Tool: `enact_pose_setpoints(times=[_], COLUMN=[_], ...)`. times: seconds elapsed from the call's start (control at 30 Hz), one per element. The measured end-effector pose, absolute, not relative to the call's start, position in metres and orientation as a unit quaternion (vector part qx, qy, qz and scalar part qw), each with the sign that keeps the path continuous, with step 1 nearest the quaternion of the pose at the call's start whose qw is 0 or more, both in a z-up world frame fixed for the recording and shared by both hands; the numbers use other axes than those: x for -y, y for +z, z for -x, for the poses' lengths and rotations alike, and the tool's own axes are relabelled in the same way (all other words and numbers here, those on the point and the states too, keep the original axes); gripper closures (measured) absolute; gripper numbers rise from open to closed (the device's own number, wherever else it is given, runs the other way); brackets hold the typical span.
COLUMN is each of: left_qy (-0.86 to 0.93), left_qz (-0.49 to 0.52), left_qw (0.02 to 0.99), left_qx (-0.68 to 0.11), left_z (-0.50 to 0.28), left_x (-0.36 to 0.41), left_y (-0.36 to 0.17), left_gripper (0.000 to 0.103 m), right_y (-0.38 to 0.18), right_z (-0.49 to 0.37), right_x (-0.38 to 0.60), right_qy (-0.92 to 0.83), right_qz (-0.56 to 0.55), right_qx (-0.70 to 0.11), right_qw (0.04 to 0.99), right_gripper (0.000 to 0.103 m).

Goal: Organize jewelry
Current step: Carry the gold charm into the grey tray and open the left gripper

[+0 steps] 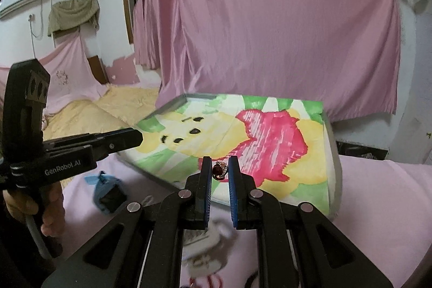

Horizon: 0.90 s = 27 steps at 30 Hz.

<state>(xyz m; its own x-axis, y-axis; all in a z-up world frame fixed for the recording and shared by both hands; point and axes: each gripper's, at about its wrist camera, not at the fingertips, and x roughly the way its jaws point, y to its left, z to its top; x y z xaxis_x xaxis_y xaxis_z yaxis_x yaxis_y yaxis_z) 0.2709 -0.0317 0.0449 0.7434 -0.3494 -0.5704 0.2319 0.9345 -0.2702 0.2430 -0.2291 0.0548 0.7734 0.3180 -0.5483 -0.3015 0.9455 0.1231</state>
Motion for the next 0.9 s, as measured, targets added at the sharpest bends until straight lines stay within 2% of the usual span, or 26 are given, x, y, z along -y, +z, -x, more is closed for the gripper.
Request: enact_pose_setpoints(times=[0.3, 0.57, 0.63, 0.73, 0.8, 0.87, 0.9], left_qy=[-0.138, -0.129, -0.126, -0.121, -0.119, -0.118, -0.118], left_qz=[0.115, 0.095, 0.089, 0.085, 0.085, 0.090, 0.092], left_qw=[0.894, 0.884, 0.884, 0.886, 0.886, 0.890, 0.891], left_qx=[-0.410, -0.439, -0.441, -0.441, -0.439, -0.432, -0.428], left_z=[-0.312, -0.319, -0.318, -0.317, -0.316, -0.312, -0.311], left_x=[0.029, 0.036, 0.037, 0.037, 0.035, 0.034, 0.033], left_y=[0.012, 0.002, 0.002, 0.002, 0.003, 0.005, 0.007], left_gripper=[0.090, 0.090, 0.090, 0.089, 0.081, 0.058, 0.051], right_y=[0.019, 0.004, 0.003, 0.005, 0.007, 0.011, 0.014], right_z=[-0.288, -0.302, -0.302, -0.298, -0.295, -0.290, -0.288], right_x=[0.220, 0.220, 0.221, 0.224, 0.227, 0.230, 0.231], right_qy=[0.156, 0.150, 0.150, 0.146, 0.140, 0.135, 0.131], right_qz=[-0.015, -0.023, -0.027, -0.030, -0.031, -0.031, -0.030], right_qx=[-0.379, -0.418, -0.419, -0.415, -0.407, -0.396, -0.389], right_qw=[0.912, 0.896, 0.895, 0.898, 0.902, 0.908, 0.911], right_gripper=[0.092, 0.092, 0.090, 0.079, 0.072, 0.072, 0.072])
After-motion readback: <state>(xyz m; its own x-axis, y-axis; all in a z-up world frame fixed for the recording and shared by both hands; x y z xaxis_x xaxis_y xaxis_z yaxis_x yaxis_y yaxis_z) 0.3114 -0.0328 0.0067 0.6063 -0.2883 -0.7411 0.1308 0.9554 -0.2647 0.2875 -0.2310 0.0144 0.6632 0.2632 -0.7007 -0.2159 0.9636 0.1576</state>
